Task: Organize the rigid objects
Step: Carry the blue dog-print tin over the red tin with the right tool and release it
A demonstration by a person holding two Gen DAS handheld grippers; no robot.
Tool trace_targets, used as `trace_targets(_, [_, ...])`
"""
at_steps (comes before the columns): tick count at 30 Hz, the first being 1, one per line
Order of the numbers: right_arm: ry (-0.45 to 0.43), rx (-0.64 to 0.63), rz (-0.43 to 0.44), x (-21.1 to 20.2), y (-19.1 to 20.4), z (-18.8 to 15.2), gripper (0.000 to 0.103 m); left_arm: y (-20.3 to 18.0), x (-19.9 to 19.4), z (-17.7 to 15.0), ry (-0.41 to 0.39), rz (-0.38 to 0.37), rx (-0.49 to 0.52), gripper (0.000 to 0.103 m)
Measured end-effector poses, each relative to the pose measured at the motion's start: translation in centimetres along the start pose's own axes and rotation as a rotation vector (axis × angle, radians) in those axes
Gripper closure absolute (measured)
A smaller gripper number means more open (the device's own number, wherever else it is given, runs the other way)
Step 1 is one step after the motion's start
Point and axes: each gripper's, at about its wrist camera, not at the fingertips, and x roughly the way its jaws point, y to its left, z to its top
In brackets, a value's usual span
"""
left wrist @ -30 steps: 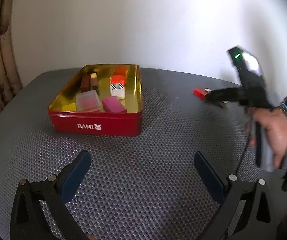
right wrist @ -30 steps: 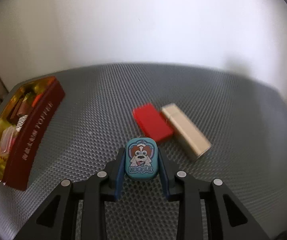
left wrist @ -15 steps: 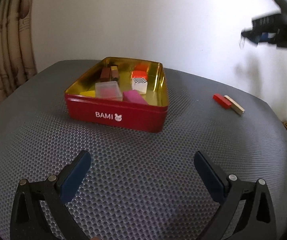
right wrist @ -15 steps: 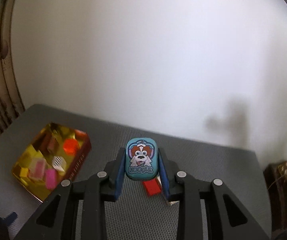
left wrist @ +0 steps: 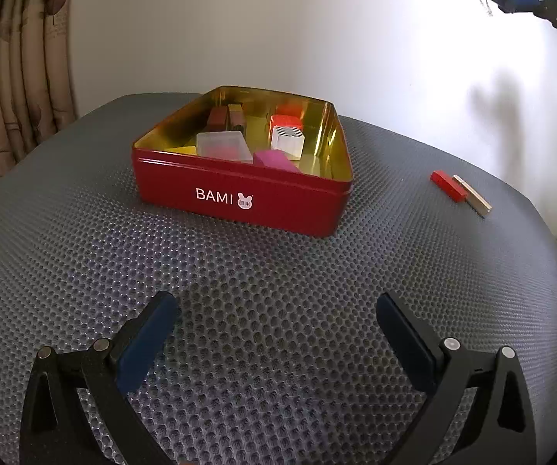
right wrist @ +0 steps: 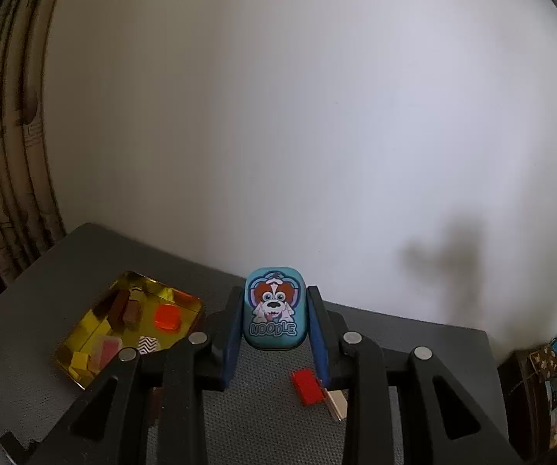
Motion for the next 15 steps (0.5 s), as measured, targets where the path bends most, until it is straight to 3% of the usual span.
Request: trace_targets(15, [0.035, -0.026, 0.069, 2.4, 3.6, 0.5, 0.072, 0.0, 0.6, -0.2, 0.023, 0.004, 0.000, 0.001])
